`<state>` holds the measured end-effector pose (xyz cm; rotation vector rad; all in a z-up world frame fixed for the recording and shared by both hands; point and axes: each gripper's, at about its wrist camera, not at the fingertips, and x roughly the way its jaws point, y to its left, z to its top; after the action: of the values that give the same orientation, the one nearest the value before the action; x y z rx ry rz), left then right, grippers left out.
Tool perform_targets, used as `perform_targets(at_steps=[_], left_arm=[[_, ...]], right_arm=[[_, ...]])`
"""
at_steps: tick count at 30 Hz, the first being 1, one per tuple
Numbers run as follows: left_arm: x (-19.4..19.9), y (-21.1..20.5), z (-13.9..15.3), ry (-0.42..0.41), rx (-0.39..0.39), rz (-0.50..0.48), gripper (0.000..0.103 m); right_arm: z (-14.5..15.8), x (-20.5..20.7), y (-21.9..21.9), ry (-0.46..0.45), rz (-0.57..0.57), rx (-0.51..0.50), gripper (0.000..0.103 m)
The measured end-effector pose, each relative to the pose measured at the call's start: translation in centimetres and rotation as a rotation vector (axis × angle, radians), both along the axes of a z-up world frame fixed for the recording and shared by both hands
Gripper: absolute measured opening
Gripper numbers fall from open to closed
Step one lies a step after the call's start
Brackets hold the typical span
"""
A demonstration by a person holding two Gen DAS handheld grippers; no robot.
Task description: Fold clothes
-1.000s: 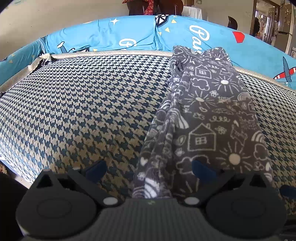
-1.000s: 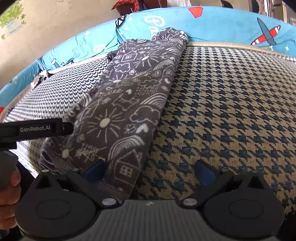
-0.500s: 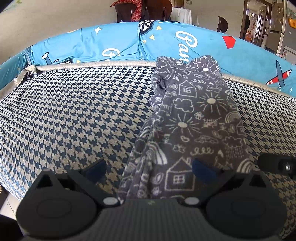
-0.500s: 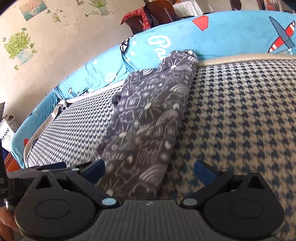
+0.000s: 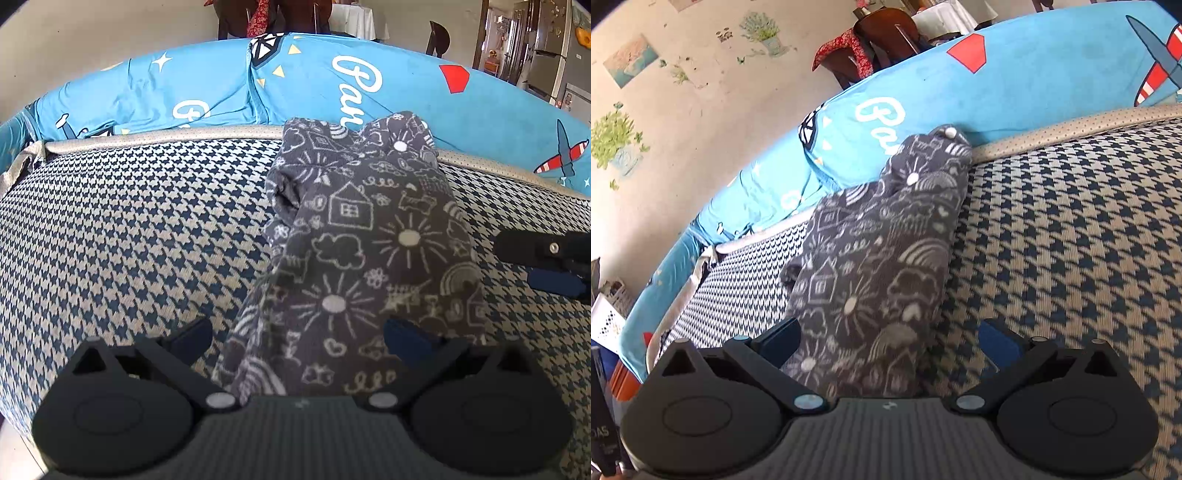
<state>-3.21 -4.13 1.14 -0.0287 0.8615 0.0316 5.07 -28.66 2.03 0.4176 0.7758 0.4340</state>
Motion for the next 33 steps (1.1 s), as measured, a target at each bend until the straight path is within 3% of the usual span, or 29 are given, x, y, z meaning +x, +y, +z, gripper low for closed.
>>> perform_targets(at_steps=[10,14,25,33], left_arm=[[4.3,-0.4,-1.0,0.006,0.015,0.038,0.103],[5.0,-0.3,-1.4,0.014,0.002,0.054,0.103],[5.6,0.3,-2.1,0.038,0.062,0.086,0.103],[5.9,1.1,-3.1,0.080,0.059,0.106,0.103]], right_arm=[[-1.3,5.9,-1.0,0.011,-0.050,0.100,0.103],[-1.8,7.7,-1.0,0.013,-0.054,0.118,0.103],[-4.5,11.9,-2.2,0.071,-0.089,0.241,0.103],[-5.5,13.9,-1.1,0.051,-0.032,0.277,0.084]])
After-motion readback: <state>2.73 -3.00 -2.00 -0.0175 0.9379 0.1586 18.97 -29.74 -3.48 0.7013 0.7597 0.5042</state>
